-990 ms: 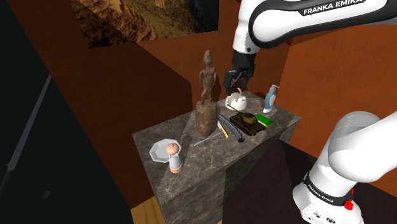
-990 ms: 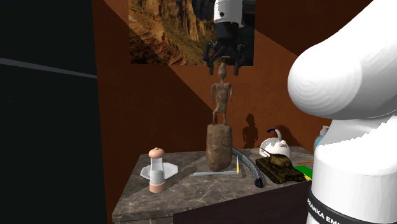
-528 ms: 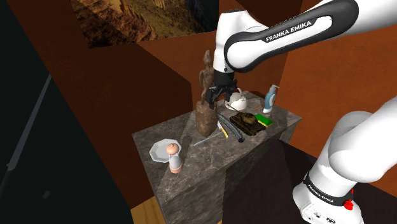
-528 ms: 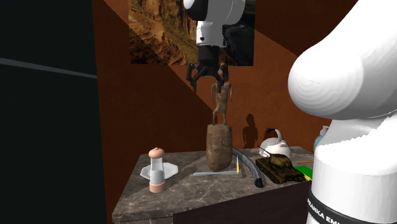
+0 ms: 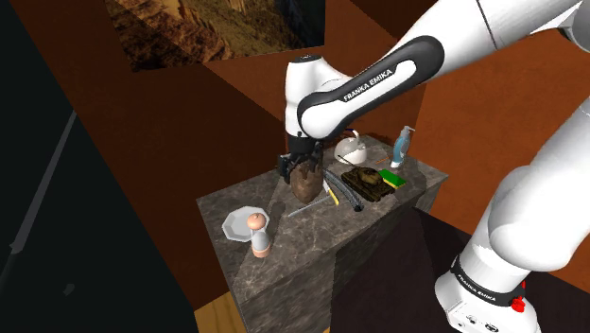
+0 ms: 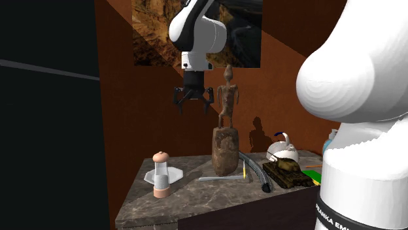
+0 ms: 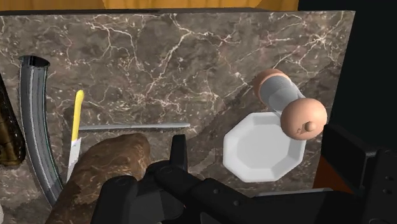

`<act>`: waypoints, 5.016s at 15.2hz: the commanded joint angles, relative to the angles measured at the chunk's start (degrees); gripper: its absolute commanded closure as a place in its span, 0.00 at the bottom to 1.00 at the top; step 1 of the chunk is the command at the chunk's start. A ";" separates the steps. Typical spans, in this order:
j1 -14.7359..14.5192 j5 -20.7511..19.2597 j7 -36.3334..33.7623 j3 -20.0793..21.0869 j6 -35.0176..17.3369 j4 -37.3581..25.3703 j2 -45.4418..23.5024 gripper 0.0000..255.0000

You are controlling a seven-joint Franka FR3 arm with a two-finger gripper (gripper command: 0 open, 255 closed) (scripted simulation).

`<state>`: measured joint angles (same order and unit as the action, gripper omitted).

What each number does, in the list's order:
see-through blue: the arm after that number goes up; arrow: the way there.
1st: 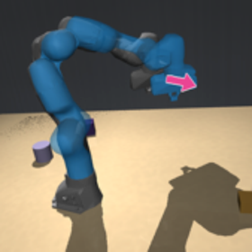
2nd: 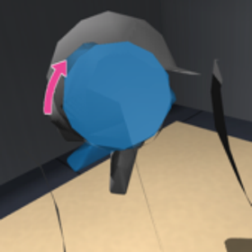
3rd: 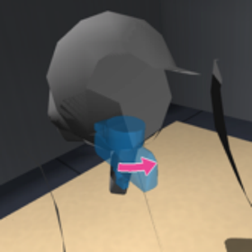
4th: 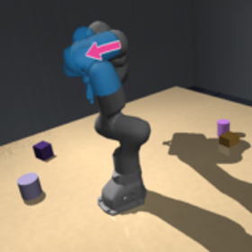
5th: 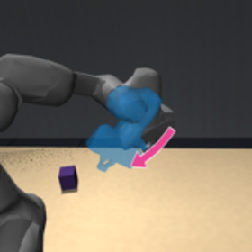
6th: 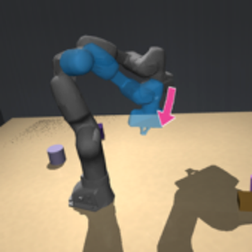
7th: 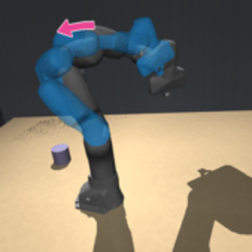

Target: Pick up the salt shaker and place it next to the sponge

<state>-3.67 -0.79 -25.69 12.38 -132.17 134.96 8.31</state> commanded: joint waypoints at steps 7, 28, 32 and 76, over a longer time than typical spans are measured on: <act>-1.80 -6.37 -10.75 1.79 -5.86 -11.46 -19.02 0.00; -7.92 -12.67 -20.16 -1.47 -10.40 -30.73 -44.52 0.00; -7.92 -12.67 -20.16 -1.46 -10.39 -30.72 -44.52 0.00; -5.76 -7.39 -16.26 1.82 9.19 -35.28 -29.16 1.00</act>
<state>-9.41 -8.26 -42.00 14.15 -123.66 100.16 -21.04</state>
